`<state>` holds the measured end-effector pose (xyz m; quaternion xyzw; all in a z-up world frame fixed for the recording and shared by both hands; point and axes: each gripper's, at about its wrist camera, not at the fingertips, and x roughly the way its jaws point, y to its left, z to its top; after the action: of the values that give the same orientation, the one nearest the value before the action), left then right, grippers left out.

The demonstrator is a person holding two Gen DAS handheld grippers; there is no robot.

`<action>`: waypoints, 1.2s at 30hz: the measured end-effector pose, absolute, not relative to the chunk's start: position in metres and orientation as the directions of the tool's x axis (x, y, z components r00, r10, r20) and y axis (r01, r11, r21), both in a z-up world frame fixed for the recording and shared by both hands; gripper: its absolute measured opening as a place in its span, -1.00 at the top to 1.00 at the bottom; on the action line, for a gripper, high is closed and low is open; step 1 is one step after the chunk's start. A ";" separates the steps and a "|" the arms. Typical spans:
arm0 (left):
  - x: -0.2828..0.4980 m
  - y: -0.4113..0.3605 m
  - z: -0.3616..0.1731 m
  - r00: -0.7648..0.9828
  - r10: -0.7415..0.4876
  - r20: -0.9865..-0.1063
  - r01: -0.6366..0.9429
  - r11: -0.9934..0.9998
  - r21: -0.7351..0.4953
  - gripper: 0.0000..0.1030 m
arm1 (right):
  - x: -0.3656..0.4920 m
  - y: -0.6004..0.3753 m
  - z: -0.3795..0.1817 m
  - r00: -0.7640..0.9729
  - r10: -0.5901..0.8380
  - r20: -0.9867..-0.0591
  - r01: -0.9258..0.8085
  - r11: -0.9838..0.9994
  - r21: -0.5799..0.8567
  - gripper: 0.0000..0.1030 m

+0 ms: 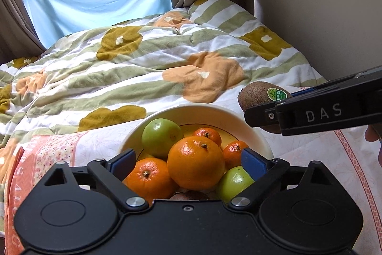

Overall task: Organize fruits
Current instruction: 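Carry the orange and labelled kiwi into the bowl and open both tools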

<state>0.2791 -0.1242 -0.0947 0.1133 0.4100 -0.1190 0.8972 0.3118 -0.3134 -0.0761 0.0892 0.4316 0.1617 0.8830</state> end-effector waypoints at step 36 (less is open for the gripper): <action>0.229 -0.089 -0.057 0.659 -0.096 -0.746 0.186 0.982 0.038 -0.88 | 0.315 -0.301 -0.075 0.610 0.404 -0.682 -0.242 0.914 0.325 -1.00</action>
<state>0.2294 -0.0888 -0.0568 0.0557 0.4058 -0.0777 0.9090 0.3154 -0.3013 -0.0746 0.1004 0.4027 0.1813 0.8916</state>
